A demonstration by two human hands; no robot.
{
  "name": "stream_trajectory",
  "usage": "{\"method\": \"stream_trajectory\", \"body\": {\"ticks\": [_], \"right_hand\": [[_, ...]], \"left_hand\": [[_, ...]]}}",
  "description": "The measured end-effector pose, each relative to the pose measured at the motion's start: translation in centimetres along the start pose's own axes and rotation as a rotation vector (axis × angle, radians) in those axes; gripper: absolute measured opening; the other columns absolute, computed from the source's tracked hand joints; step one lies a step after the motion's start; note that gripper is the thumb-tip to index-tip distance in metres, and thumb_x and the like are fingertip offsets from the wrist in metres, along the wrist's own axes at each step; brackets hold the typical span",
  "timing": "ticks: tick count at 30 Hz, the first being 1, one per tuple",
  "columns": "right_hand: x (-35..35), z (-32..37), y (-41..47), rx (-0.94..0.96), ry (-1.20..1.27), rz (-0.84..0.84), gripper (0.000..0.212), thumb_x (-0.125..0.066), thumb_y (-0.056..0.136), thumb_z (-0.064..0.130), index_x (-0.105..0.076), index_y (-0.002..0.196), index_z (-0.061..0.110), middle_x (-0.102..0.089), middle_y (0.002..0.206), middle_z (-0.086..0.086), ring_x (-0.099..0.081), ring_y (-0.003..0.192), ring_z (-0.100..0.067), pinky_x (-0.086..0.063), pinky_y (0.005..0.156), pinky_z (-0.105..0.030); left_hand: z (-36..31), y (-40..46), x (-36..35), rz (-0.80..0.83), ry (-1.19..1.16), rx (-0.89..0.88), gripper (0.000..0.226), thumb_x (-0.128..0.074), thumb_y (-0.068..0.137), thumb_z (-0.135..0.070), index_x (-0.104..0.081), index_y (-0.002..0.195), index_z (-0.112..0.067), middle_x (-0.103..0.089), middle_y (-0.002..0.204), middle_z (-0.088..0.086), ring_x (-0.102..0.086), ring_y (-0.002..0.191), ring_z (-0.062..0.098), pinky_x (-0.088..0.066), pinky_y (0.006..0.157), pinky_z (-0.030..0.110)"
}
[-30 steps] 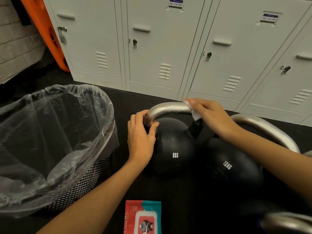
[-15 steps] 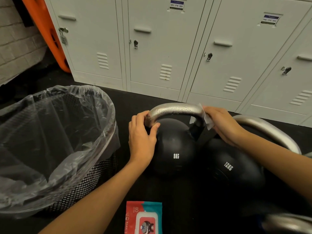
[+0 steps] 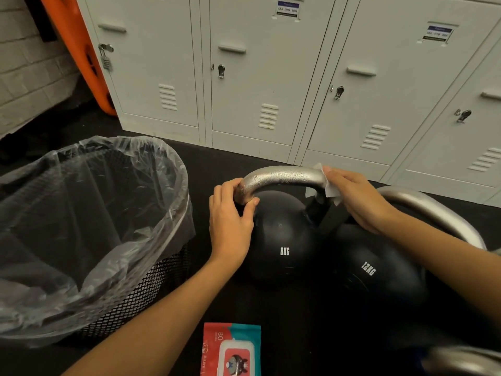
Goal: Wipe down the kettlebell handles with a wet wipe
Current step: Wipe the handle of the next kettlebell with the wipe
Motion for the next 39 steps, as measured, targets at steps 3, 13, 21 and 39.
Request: {"method": "stream_trajectory", "body": {"ticks": [3,13,21,39], "right_hand": [[-0.4,1.5,0.6,0.016,-0.076,0.02,0.04,-0.05,0.098,0.05,-0.075,0.101,0.019,-0.069,0.105,-0.016,-0.059,0.091,-0.019,-0.042,0.089,-0.034],[-0.1,1.0,-0.6,0.12,0.045,-0.081,0.023,-0.058,0.096,0.035,-0.072,0.112,0.029,-0.07,0.118,0.013,-0.059,0.114,0.0,-0.041,0.095,-0.017],[-0.4,1.0,1.6,-0.128,-0.09,-0.09,0.033,-0.05,0.098,0.035,-0.07,0.083,0.012,-0.063,0.084,-0.018,-0.054,0.081,-0.025,-0.04,0.076,-0.035],[-1.8,-4.7,1.2,-0.474,0.56,0.0,0.042,-0.035,0.102,0.028,-0.065,0.088,0.003,-0.065,0.079,-0.012,-0.064,0.082,-0.023,-0.052,0.086,-0.036]], "left_hand": [[0.1,0.0,0.0,0.002,0.005,-0.001,0.036,-0.069,0.086,-0.022,-0.054,0.118,-0.021,-0.047,0.107,-0.01,-0.042,0.101,0.005,-0.04,0.086,0.024],[0.1,0.1,0.0,0.026,-0.011,0.013,0.036,-0.07,0.086,-0.022,-0.054,0.117,-0.023,-0.047,0.107,-0.012,-0.043,0.103,0.004,-0.042,0.086,0.024],[0.1,0.0,0.2,0.024,-0.002,0.016,0.036,-0.069,0.086,-0.022,-0.054,0.118,-0.023,-0.047,0.108,-0.012,-0.044,0.104,0.005,-0.04,0.085,0.023],[0.0,0.2,0.3,0.047,-0.016,0.014,0.034,-0.07,0.085,-0.021,-0.054,0.115,-0.023,-0.047,0.106,-0.011,-0.046,0.104,0.008,-0.042,0.085,0.025]]}}
Point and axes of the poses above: each hand's wrist, its own y-axis towards the middle knuckle, its own x-axis out of the back of the hand, z = x × y, the point moved 5 cm from there along y, towards the middle knuckle
